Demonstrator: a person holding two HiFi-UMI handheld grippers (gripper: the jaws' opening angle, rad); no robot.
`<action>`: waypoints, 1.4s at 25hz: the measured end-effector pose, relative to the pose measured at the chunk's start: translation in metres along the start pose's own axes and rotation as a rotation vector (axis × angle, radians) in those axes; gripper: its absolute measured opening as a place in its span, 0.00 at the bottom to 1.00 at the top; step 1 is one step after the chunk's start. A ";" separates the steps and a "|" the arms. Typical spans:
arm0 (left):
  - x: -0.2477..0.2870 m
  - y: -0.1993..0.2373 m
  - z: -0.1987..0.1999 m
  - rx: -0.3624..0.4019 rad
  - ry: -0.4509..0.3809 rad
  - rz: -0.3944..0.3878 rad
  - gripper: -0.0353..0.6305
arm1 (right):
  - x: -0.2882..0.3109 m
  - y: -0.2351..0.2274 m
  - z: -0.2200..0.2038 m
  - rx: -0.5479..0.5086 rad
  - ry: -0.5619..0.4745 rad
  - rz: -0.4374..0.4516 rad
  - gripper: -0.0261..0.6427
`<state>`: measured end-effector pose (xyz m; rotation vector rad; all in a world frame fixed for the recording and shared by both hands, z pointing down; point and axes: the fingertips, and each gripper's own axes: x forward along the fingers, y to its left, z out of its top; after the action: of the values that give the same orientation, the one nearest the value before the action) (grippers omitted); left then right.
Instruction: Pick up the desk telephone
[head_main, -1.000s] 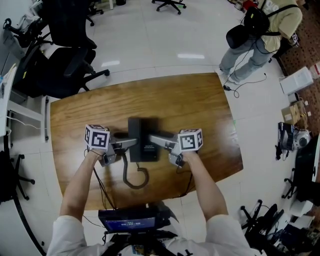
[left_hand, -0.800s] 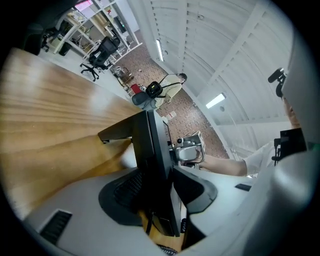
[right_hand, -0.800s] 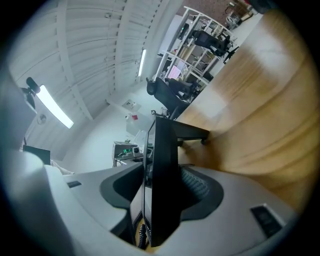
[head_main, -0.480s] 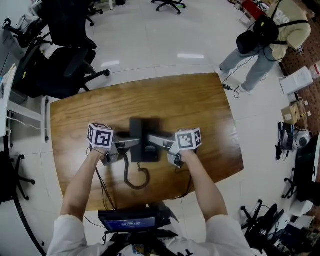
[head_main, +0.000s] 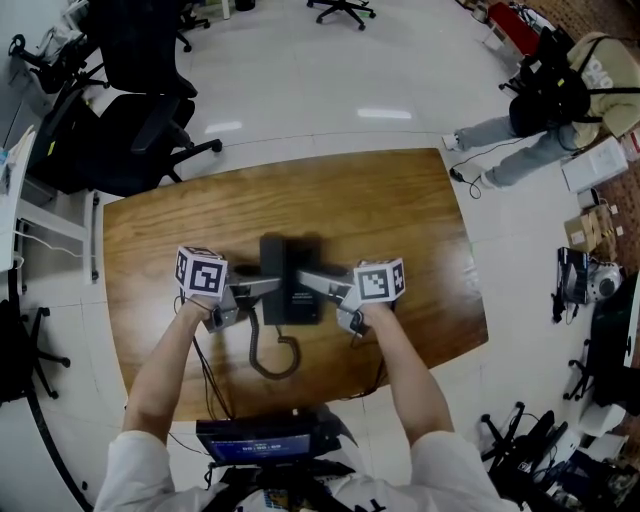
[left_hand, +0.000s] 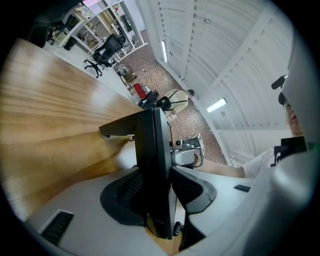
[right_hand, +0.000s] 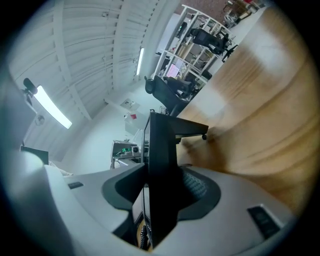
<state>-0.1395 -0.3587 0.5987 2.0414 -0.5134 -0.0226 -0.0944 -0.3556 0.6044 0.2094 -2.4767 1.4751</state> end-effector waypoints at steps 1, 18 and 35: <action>-0.001 -0.001 0.001 0.000 -0.005 0.000 0.30 | 0.000 0.002 0.001 -0.006 -0.004 0.002 0.33; -0.008 -0.062 0.015 0.136 -0.056 0.031 0.30 | -0.026 0.052 0.013 -0.138 -0.058 0.044 0.33; -0.018 -0.178 -0.011 0.302 -0.176 0.085 0.30 | -0.083 0.140 -0.016 -0.320 -0.037 0.105 0.33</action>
<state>-0.0912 -0.2678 0.4516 2.3223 -0.7507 -0.0788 -0.0473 -0.2749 0.4698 0.0467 -2.7449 1.0955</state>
